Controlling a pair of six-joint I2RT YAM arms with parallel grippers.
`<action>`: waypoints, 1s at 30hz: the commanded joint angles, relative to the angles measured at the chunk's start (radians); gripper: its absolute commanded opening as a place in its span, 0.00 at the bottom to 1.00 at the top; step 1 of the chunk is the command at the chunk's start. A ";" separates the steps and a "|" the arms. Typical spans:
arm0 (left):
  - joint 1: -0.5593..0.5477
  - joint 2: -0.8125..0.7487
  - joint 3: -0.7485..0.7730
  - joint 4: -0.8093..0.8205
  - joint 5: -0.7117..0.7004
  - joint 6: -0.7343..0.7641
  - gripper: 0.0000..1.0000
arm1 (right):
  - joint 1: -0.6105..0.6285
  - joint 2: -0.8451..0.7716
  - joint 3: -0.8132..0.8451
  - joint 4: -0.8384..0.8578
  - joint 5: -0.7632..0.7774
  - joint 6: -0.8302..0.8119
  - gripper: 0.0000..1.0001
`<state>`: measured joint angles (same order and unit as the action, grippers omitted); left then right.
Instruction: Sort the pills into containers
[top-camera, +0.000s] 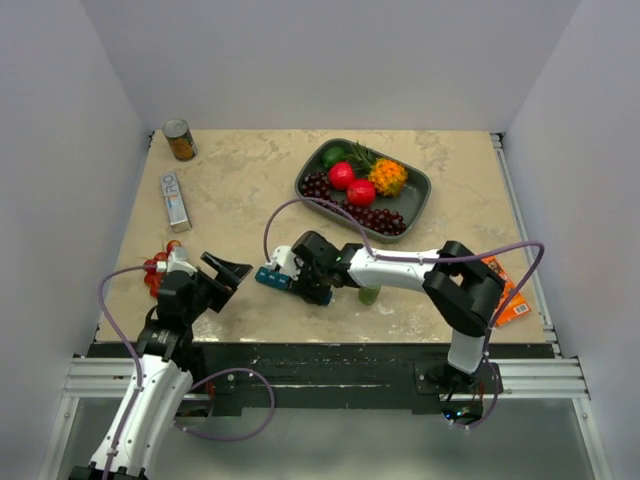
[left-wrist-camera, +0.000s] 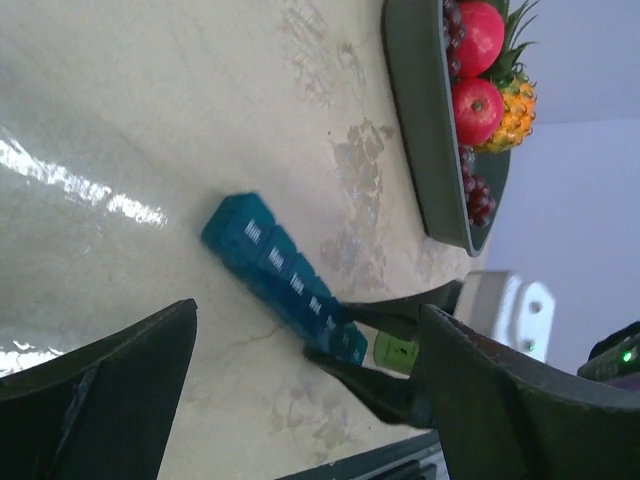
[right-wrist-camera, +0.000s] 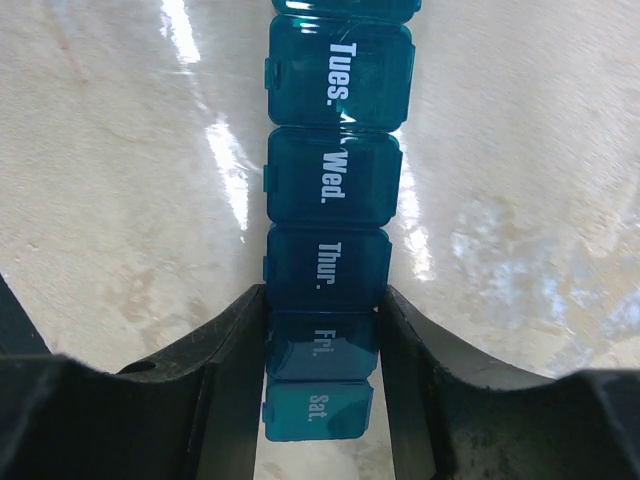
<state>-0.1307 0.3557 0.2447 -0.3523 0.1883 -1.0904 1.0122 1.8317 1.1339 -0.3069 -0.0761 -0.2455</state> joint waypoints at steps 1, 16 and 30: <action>0.006 0.003 -0.080 0.139 0.123 -0.146 0.94 | -0.096 -0.086 0.066 -0.029 -0.158 0.031 0.17; -0.081 0.269 -0.108 0.608 0.254 -0.313 0.92 | -0.139 -0.158 0.115 -0.081 -0.393 0.040 0.15; -0.228 0.462 -0.085 0.774 0.148 -0.350 0.57 | -0.139 -0.166 0.107 -0.089 -0.458 0.029 0.15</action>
<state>-0.3401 0.7799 0.1066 0.3191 0.3691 -1.4235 0.8711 1.6932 1.2114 -0.4049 -0.4896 -0.2199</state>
